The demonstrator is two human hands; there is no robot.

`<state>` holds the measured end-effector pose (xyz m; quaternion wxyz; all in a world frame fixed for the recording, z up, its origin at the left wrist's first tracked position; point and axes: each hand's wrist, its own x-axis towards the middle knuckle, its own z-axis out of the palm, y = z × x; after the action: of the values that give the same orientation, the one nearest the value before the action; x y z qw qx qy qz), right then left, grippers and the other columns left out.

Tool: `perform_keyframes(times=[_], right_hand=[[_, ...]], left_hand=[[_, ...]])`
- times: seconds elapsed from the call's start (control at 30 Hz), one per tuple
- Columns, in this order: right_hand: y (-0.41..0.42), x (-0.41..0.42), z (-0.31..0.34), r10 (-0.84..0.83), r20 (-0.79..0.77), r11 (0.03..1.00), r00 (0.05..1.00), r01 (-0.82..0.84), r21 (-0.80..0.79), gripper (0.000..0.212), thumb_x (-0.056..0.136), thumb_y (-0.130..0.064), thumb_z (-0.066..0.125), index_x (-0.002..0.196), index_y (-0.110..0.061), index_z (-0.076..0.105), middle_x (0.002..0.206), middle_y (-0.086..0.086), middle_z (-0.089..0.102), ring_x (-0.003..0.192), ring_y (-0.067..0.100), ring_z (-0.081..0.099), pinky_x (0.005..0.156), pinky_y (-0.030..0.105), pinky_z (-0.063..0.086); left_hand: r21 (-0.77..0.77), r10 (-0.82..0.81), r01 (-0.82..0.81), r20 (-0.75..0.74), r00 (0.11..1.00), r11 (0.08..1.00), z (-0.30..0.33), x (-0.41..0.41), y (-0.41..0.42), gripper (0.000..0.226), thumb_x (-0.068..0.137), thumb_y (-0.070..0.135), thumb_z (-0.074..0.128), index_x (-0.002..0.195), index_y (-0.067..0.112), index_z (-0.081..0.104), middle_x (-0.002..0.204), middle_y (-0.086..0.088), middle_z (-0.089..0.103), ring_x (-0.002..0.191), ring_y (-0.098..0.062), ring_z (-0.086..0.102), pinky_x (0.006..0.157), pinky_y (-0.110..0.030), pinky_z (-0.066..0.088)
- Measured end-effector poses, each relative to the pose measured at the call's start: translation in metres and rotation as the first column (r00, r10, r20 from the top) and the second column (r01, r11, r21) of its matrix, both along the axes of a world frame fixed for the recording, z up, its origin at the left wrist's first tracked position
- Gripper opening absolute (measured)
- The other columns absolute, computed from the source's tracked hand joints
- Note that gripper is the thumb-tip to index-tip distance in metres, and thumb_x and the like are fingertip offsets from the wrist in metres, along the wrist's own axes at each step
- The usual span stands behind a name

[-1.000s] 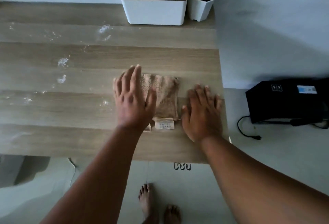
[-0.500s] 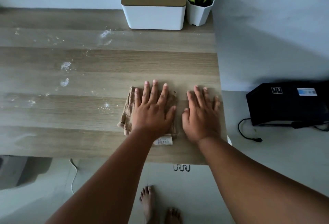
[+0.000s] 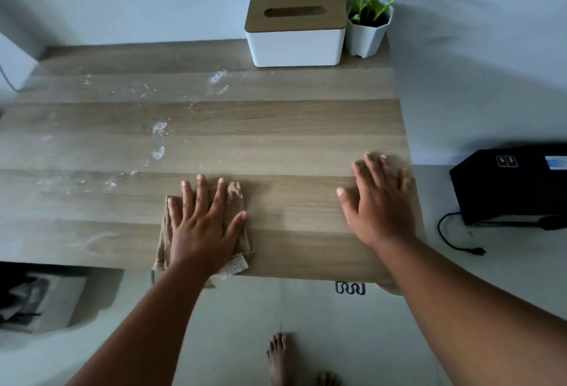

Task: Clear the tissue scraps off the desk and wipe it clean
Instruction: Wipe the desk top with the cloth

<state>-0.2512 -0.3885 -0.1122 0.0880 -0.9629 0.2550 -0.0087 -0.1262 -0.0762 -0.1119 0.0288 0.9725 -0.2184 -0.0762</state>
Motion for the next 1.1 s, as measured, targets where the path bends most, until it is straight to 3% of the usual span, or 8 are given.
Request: perform_keyframes(times=[0.13,0.3,0.5,0.67,0.73,0.87,0.97,1.1], right_hand=[[0.000,0.000,-0.003,0.008,0.016,1.000,1.000,-0.008,-0.021,0.068,0.100,-0.062,0.030,0.157,-0.025,0.035,0.171,0.008,0.019,0.159,0.032,0.011,0.126,0.061,0.008],[0.004,0.002,-0.005,0.006,0.021,0.999,1.000,-0.005,-0.045,0.069,0.098,-0.059,0.027,0.157,-0.024,0.034,0.171,0.011,0.020,0.158,0.036,0.012,0.125,0.063,0.009],[0.006,0.002,-0.002,-0.015,0.016,0.999,1.000,0.016,-0.036,0.066,0.098,-0.056,0.033,0.155,-0.023,0.041,0.169,0.009,0.025,0.158,0.033,0.016,0.126,0.060,0.007],[0.025,0.038,0.012,-0.176,-0.027,0.984,0.984,0.175,-0.044,0.042,0.091,-0.036,0.052,0.128,-0.017,0.057,0.154,0.015,0.044,0.143,0.039,0.035,0.117,0.065,0.025],[0.043,0.064,0.018,-0.144,-0.008,0.989,0.990,0.143,-0.020,0.040,0.086,-0.031,0.055,0.124,-0.019,0.061,0.151,0.012,0.047,0.139,0.037,0.039,0.116,0.064,0.026],[0.078,0.115,0.013,-0.112,-0.031,0.991,0.993,0.114,0.071,0.055,0.094,-0.048,0.050,0.145,-0.029,0.049,0.167,0.005,0.028,0.154,0.034,0.021,0.122,0.067,0.010],[0.088,0.132,0.001,-0.163,-0.065,0.986,0.984,0.165,0.019,0.067,0.097,-0.059,0.032,0.157,-0.031,0.031,0.172,0.005,0.015,0.157,0.036,0.008,0.119,0.074,0.004],[0.088,0.135,-0.008,-0.183,-0.089,0.983,0.979,0.180,-0.043,0.071,0.096,-0.061,0.024,0.160,-0.031,0.025,0.173,0.005,0.010,0.158,0.035,0.004,0.117,0.076,0.003]], left_hand=[[-0.003,0.155,-0.155,-0.012,0.988,0.988,-0.002,0.039,-0.002,0.086,0.088,0.086,0.002,0.162,0.042,-0.003,0.173,-0.007,-0.009,0.158,-0.031,-0.016,0.126,-0.062,-0.002],[-0.013,0.167,-0.167,-0.010,0.986,0.986,-0.001,0.065,-0.046,0.090,0.087,0.086,-0.003,0.163,0.037,-0.003,0.171,-0.017,-0.010,0.157,-0.037,-0.017,0.123,-0.067,-0.003],[-0.049,-0.186,0.185,-0.021,0.982,0.981,0.003,0.024,-0.101,0.089,0.091,0.082,0.000,0.163,0.030,-0.002,0.172,-0.012,-0.011,0.157,-0.032,-0.019,0.123,-0.067,-0.005],[-0.055,-0.349,0.349,0.025,0.937,0.935,-0.002,-0.022,-0.061,0.086,0.095,0.079,0.015,0.165,0.030,0.005,0.173,-0.010,0.000,0.159,-0.032,-0.011,0.124,-0.064,0.000],[-0.058,-0.374,0.375,0.037,0.927,0.925,-0.002,-0.022,-0.038,0.081,0.098,0.076,0.020,0.165,0.032,0.009,0.173,-0.007,0.005,0.160,-0.030,-0.006,0.124,-0.065,0.005],[-0.032,-0.314,0.314,0.015,0.949,0.949,0.000,0.003,0.010,0.076,0.099,0.074,0.022,0.164,0.037,0.010,0.174,-0.002,0.003,0.160,-0.030,-0.006,0.125,-0.065,0.005],[0.008,-0.233,0.233,-0.001,0.973,0.973,0.002,0.034,0.033,0.073,0.100,0.071,0.017,0.164,0.039,0.004,0.174,-0.002,-0.004,0.159,-0.031,-0.014,0.125,-0.064,0.001],[0.033,-0.107,0.107,-0.005,0.994,0.994,0.000,0.071,0.018,0.070,0.100,0.068,0.011,0.163,0.039,-0.001,0.173,-0.005,-0.008,0.158,-0.032,-0.018,0.124,-0.065,-0.002]])
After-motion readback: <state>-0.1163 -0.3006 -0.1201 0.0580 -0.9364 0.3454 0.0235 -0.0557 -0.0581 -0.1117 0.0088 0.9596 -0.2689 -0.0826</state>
